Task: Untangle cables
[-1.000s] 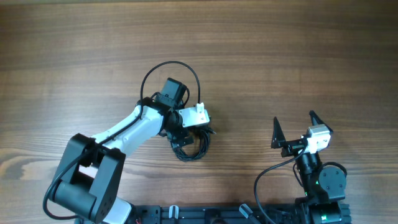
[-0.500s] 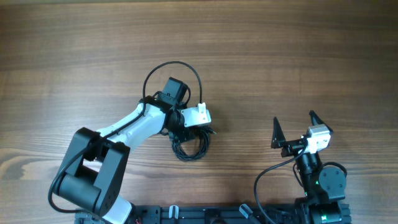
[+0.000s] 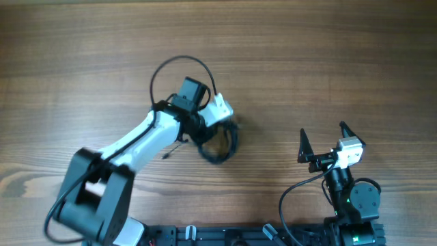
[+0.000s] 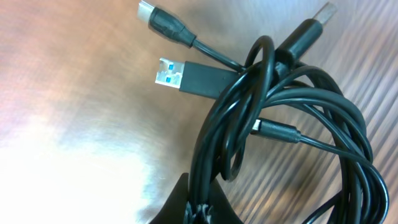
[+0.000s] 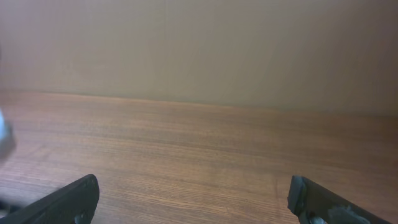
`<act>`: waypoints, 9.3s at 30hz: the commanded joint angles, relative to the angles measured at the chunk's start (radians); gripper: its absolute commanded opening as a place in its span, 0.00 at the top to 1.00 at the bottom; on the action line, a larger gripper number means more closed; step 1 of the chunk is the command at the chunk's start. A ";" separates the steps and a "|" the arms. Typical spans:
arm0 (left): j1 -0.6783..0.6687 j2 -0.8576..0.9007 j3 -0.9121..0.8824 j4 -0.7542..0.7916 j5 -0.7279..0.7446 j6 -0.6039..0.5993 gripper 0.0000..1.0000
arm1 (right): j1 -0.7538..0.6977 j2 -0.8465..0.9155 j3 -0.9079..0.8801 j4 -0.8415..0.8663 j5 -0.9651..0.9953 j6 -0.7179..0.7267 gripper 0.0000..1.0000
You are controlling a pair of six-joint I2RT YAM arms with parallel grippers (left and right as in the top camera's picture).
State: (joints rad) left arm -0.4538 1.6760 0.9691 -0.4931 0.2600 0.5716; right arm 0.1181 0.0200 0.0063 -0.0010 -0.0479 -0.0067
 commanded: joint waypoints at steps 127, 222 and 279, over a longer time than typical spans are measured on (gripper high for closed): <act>-0.698 -0.563 0.079 0.190 -0.885 -0.572 0.96 | 0.000 0.389 0.707 -0.552 -0.458 0.082 0.00; -0.581 -0.610 0.079 0.320 -0.574 -0.669 0.96 | 0.000 0.408 0.706 -0.491 -0.512 0.258 0.00; 0.060 -0.643 0.079 0.315 0.830 -0.811 0.96 | 0.000 0.408 0.706 -0.573 -0.626 -0.070 0.00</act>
State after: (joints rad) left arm -0.4007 1.0515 1.0313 -0.1864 0.9512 -0.2241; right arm 0.1207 0.4221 0.7113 -0.6033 -0.7246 -0.1452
